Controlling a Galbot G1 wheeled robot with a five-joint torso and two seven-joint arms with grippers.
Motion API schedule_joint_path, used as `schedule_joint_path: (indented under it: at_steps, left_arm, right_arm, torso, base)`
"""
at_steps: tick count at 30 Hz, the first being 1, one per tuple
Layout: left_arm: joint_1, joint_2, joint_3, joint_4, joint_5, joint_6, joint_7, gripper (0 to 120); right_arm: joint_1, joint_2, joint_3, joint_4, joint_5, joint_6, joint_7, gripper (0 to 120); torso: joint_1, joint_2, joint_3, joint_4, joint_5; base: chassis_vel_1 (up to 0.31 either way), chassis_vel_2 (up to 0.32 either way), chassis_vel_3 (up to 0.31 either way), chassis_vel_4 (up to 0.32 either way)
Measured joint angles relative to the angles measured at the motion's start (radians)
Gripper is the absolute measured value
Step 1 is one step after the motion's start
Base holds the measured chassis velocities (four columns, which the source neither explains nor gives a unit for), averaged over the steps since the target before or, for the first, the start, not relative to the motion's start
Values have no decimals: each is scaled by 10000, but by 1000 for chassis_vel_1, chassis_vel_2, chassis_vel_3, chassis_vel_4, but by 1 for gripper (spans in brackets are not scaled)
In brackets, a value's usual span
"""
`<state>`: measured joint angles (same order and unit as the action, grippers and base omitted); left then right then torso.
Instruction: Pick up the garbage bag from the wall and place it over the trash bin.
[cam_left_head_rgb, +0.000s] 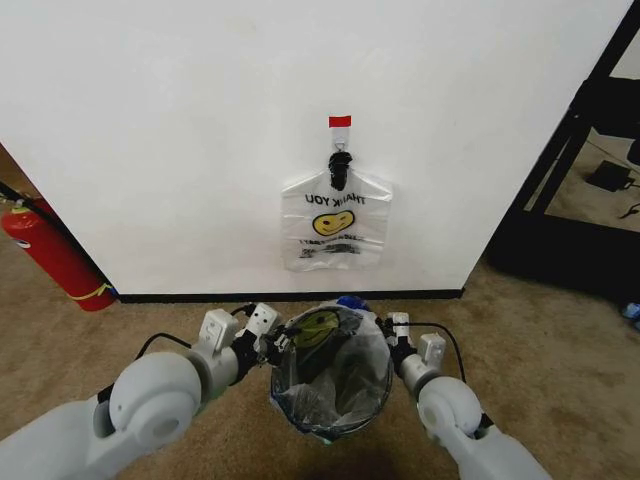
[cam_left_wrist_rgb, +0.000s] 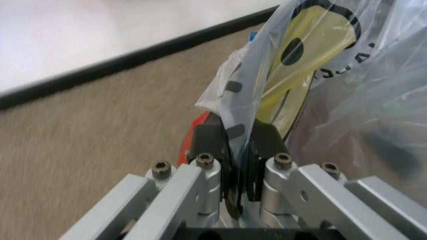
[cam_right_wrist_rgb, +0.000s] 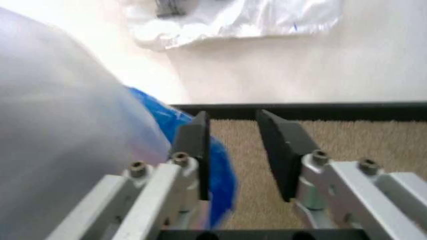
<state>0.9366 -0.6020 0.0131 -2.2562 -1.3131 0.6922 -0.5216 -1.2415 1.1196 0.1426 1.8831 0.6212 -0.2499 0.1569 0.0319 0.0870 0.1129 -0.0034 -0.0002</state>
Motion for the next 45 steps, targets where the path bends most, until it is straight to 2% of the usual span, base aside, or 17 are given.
schedule_joint_path:
  at_steps: [4, 9, 11, 12, 14, 16, 19, 20, 22, 27, 28, 31, 33, 35, 36, 42, 45]
  left_arm:
    - [-88, -149, -133, 665, -605, 125, -637, 4]
    - [-222, -353, -154, 1154, -702, 137, -929, 4]
    - [-347, -503, -154, 1421, -764, 137, -1132, 4]
    - [-504, -829, -213, 1778, -838, 138, -1403, 4]
    - [-570, -1054, -269, 1939, -834, 120, -1533, 4]
    - [-613, -1458, -319, 2104, -530, -5, -1701, 4]
    - [-586, -1804, -272, 2162, 179, -167, -1705, 4]
    - [-539, -2053, -150, 2162, 730, -269, -1702, 4]
    - [-505, -2162, -91, 2160, 1038, -307, -1683, 4]
    - [-406, -2690, 189, 2126, 2887, -440, -1476, 4]
    - [-406, -2690, 189, 2126, 2887, -440, -1476, 4]
    - [-375, -2816, 312, 2032, 3498, -487, -1342, 4]
    - [-319, -2810, 362, 1935, 3835, -510, -1224, 4]
    - [-259, -2766, 365, 1829, 4058, -517, -1091, 4]
    - [-259, -2766, 365, 1829, 4058, -517, -1091, 4]
    - [-101, -2642, 296, 1580, 4184, -517, -1015, 4]
    - [-61, -2605, 265, 1503, 4184, -514, -993, 4]
  right_arm:
    - [-206, -180, 22, 341, -205, 104, 28, 46]
    - [-320, -254, 95, 538, -247, 118, 193, 59]
    - [-398, -275, 192, 640, -292, 128, 327, 68]
    - [-548, -313, 327, 843, -254, 127, 511, 74]
    - [-669, -371, 380, 1054, -149, 100, 639, 79]
    - [-827, -557, 390, 1487, 90, -13, 745, 89]
    - [-840, -838, 307, 1975, 462, -227, 821, 94]
    - [-703, -1084, 173, 2310, 917, -489, 944, 90]
    - [-589, -1225, 92, 2466, 1243, -642, 1015, 88]
    - [508, -2146, -686, 3012, 3154, -1357, 1465, 66]
    - [508, -2146, -686, 3012, 3154, -1357, 1465, 66]
    - [1516, -2327, -1632, 2917, 4053, -1767, 2104, 54]
    - [2317, -2183, -2404, 2571, 4519, -2007, 2544, 48]
    - [3292, -1643, -3299, 1833, 4748, -2228, 2983, 38]
    - [3292, -1643, -3299, 1833, 4748, -2228, 2983, 38]
    - [4835, 230, -4675, -223, 4227, -2554, 3776, 11]
    - [4976, 560, -4854, -744, 3817, -2669, 3849, 3]
  torso:
    - [0, 0, 0, 4, 1]
    - [0, 0, 0, 3, -1]
    - [0, 0, 0, 3, 1]
    - [0, 0, 1, 4, 2]
    - [1, 0, 1, 2, 1]
    - [0, 0, 1, -1, 3]
    - [0, 0, 0, 0, 3]
    - [0, 0, 0, 2, 3]
    - [0, 0, 0, 2, 1]
    - [1, -1, 0, 3, 2]
    - [1, -1, 0, 3, 2]
    - [0, 0, 0, 2, 2]
    - [0, 0, 0, 0, 1]
    - [0, 0, 1, 3, 3]
    - [0, 0, 1, 3, 3]
    - [1, -1, 2, 6, -1]
    - [1, 0, 1, 2, -3]
  base:
    - [0, 0, 0, 0]
    - [0, 0, 0, 0]
    - [0, 0, 0, 0]
    - [0, 0, 0, 0]
    - [0, 0, 0, 0]
    - [0, 0, 0, 0]
    - [0, 0, 0, 0]
    - [0, 0, 0, 0]
    - [0, 0, 0, 0]
    - [0, 0, 0, 0]
    - [0, 0, 0, 0]
    - [0, 0, 0, 0]
    - [0, 0, 0, 0]
    - [0, 0, 0, 0]
    - [0, 0, 0, 0]
    - [0, 0, 0, 0]
    - [0, 0, 0, 0]
